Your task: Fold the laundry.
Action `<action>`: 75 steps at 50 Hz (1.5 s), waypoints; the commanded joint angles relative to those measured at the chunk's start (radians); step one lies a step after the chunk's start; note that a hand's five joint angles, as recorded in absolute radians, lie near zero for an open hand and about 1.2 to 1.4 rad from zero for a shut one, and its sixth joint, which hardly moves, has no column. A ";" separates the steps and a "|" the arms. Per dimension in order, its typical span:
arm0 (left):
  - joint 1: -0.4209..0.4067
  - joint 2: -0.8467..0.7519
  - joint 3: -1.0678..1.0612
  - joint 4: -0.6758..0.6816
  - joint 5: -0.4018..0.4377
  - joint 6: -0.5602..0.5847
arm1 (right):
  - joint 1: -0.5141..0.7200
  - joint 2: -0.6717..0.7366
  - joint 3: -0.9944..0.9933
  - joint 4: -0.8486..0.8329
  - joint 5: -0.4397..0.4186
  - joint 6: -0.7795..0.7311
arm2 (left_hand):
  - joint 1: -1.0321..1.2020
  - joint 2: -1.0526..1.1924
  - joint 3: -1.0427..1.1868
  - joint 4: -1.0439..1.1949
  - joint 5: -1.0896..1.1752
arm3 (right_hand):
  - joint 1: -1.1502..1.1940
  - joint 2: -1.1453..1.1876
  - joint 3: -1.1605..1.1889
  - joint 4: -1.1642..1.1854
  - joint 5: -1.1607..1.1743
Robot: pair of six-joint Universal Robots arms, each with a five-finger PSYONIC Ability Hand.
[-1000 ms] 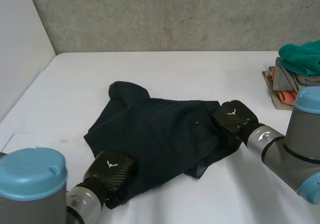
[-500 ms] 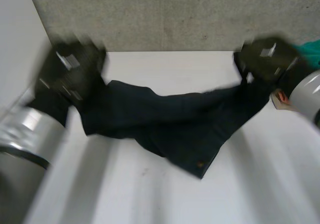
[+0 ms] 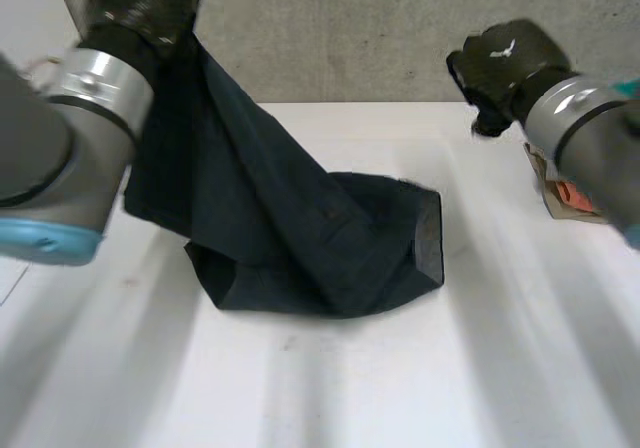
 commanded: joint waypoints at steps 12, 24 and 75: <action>-0.034 -0.042 -0.043 0.008 0.001 0.000 | 0.021 -0.003 0.178 0.119 0.014 0.479 | 0.241 0.197 0.202 0.195 0.238 | -0.593 -0.657 -0.681 -0.684 -0.691; -0.036 -0.052 -0.068 0.008 -0.006 -0.006 | 0.292 0.127 0.359 -0.117 0.003 0.701 | 0.241 0.197 0.202 0.195 0.238 | -0.593 -0.657 -0.681 -0.684 -0.691; -0.045 0.525 -0.134 -0.066 -0.022 -0.141 | 0.047 -0.408 0.054 -0.045 0.105 0.368 | 0.241 0.197 0.202 0.195 0.238 | 0.629 0.565 0.541 0.538 0.531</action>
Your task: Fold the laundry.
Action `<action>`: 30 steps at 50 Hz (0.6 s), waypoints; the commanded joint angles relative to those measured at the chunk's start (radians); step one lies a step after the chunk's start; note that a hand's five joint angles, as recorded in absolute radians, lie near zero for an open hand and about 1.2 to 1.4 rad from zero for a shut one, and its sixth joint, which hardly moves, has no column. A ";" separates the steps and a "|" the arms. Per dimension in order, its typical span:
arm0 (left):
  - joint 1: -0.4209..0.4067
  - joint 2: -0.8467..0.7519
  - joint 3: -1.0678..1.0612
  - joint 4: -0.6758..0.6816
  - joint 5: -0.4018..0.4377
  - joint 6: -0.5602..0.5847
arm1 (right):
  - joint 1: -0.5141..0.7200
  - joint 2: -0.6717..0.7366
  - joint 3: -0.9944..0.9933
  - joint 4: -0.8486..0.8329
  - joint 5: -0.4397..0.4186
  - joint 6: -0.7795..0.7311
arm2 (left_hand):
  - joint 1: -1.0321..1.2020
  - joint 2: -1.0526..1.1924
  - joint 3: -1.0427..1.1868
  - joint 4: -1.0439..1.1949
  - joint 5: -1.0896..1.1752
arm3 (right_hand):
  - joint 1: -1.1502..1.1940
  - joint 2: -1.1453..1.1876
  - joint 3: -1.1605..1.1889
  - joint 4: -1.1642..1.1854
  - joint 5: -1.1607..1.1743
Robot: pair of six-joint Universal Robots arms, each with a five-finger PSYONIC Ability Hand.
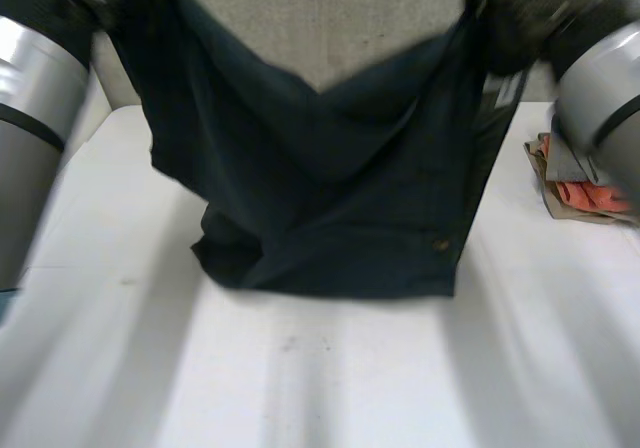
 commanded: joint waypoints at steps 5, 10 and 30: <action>0.010 0.283 0.038 -0.046 -0.007 -0.076 | -0.032 -0.236 -0.080 0.109 -0.003 0.004 | 0.241 0.196 0.201 0.194 0.238 | 0.325 0.216 0.213 0.210 0.243; 0.004 0.212 0.081 -0.046 -0.003 -0.076 | -0.043 -0.209 -0.095 0.109 -0.028 0.006 | 0.241 0.196 0.201 0.194 0.238 | 0.325 0.216 0.213 0.210 0.243; 0.015 -0.751 0.653 0.136 0.052 -0.059 | -0.104 0.547 -0.290 -0.229 0.153 0.014 | 0.241 0.196 0.201 0.194 0.238 | 0.325 0.216 0.213 0.210 0.243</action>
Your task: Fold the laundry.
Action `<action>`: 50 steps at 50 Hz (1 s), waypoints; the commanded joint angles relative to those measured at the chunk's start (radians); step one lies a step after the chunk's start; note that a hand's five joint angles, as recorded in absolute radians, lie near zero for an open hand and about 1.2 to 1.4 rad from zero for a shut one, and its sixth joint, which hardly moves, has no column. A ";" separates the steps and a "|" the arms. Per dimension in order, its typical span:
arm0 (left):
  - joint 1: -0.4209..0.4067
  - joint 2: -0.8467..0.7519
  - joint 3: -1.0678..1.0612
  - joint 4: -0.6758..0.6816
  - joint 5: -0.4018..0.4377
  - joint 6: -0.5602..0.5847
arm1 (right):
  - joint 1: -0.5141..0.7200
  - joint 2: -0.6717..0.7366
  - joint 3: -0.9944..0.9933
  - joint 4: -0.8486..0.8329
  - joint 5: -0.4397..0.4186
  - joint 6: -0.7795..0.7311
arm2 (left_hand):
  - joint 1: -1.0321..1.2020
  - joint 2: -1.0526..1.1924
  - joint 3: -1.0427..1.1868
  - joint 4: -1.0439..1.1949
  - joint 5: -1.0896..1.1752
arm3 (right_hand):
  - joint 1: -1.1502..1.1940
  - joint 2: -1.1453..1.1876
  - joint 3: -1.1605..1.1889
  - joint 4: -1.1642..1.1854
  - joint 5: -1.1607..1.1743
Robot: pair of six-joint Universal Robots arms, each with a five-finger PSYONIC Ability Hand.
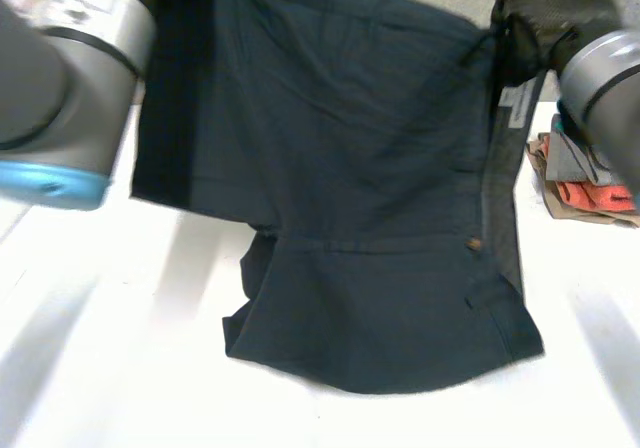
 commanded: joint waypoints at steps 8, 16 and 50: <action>0.008 -0.698 0.632 0.221 0.142 0.012 | 0.088 0.494 -0.199 -0.506 0.224 -0.283 | -0.878 -0.924 -0.919 -0.925 -0.881 | -0.903 -1.005 -1.009 -1.016 -0.979; 0.008 -0.567 0.426 0.207 0.062 0.009 | 0.086 0.387 -0.121 -0.294 0.181 -0.289 | -0.981 -1.027 -1.022 -1.028 -0.984 | -0.903 -1.005 -1.009 -1.016 -0.979; -0.177 0.001 -0.739 -0.275 0.044 -0.219 | -0.262 0.187 0.592 -0.191 -0.478 -0.647 | -0.431 -0.477 -0.472 -0.478 -0.434 | -0.447 -0.550 -0.553 -0.560 -0.523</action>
